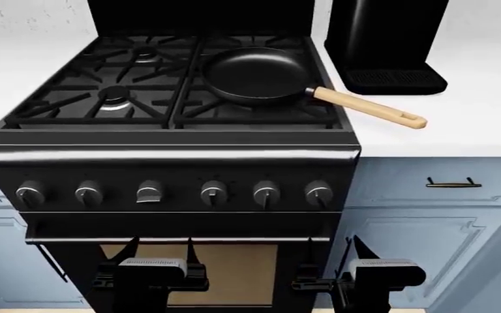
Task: Turn off the front right burner of the stove.
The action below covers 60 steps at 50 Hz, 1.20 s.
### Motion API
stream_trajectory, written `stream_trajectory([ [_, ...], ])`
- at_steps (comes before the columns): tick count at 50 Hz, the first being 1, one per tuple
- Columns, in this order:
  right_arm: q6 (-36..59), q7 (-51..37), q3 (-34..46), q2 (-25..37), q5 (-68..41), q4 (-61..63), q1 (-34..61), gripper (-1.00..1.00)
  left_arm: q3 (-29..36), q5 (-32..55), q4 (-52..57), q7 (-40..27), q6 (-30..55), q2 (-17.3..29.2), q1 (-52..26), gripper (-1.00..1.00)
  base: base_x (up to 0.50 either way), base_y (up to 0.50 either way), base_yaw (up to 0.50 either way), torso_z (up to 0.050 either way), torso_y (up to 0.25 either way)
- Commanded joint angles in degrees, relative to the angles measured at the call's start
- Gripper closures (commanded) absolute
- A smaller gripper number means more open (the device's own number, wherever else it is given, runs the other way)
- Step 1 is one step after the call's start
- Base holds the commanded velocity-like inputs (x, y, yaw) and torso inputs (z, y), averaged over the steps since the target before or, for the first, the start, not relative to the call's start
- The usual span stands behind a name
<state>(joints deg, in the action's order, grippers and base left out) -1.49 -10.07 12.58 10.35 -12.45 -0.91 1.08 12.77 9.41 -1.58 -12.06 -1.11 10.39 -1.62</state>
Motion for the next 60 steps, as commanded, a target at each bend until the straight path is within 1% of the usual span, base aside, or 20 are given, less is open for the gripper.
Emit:
stream_trajectory([
  [1, -0.2, -0.3, 0.3, 0.3, -0.3, 0.0, 0.0, -1.00, 0.3, 0.3, 0.2, -0.3, -0.1, 0.3, 0.1, -1.00, 0.09, 0.00, 0.00, 0.000, 0.000],
  [13, 0.4, -2.2, 1.0, 0.6, 1.5, 1.4, 0.3, -1.00, 0.5, 0.9, 0.4, -0.7, -0.1, 0.5, 0.0, -1.00, 0.04, 0.00, 0.00, 0.000, 0.000],
  [17, 8.0, -5.5, 2.1, 1.2, 4.5, 5.9, 1.4, -1.00, 0.2, 1.3, 1.6, -1.1, 0.1, 0.7, 0.6, -1.00, 0.00, 0.00, 0.00, 0.000, 0.000],
  [20, 12.6, -6.2, 5.4, 2.4, 9.3, 8.7, 3.4, -1.00, 0.1, 1.8, 2.3, -1.1, 0.1, 0.7, 0.9, -1.00, 0.00, 0.00, 0.00, 0.000, 0.000],
  [24, 17.9, -5.6, 8.4, 4.0, 13.5, 10.9, 6.7, -1.00, 0.0, 2.4, 2.9, -1.3, 0.2, 0.8, 1.0, -1.00, 0.00, 0.00, 0.00, 0.000, 0.000],
  [30, 23.0, -2.8, 10.7, 5.4, 15.2, 11.4, 11.1, -1.00, -0.1, 2.8, 3.3, -1.5, 0.0, 0.9, 1.3, -1.00, 0.00, 0.00, 0.00, 0.000, 0.000],
  [35, 25.0, -1.5, 12.6, 6.6, 17.0, 10.9, 13.0, -1.00, 0.0, 3.1, 3.3, -1.6, 0.0, 1.0, 1.3, -1.00, 0.00, 0.00, 0.00, 0.000, 0.000],
  [40, 26.5, -1.5, 12.7, 7.6, 17.7, 12.0, 13.2, -1.00, 0.0, 3.3, 3.9, -1.8, 0.1, 1.2, 1.6, -1.00, 0.00, 0.00, 0.00, 0.000, 0.000],
  [47, 26.8, -1.6, 12.7, 7.7, 17.7, 12.2, 13.1, -1.00, 0.2, 3.5, 4.0, -2.0, 0.1, 1.3, 1.6, -1.00, 0.00, 0.00, 0.00, 0.000, 0.000],
  [60, 27.5, -1.0, 13.8, 7.6, 18.2, 8.8, 15.5, -1.00, 0.5, 3.5, 3.7, -2.5, -0.1, 1.5, 1.5, -1.00, 0.00, 0.00, 0.00, 0.000, 0.000],
])
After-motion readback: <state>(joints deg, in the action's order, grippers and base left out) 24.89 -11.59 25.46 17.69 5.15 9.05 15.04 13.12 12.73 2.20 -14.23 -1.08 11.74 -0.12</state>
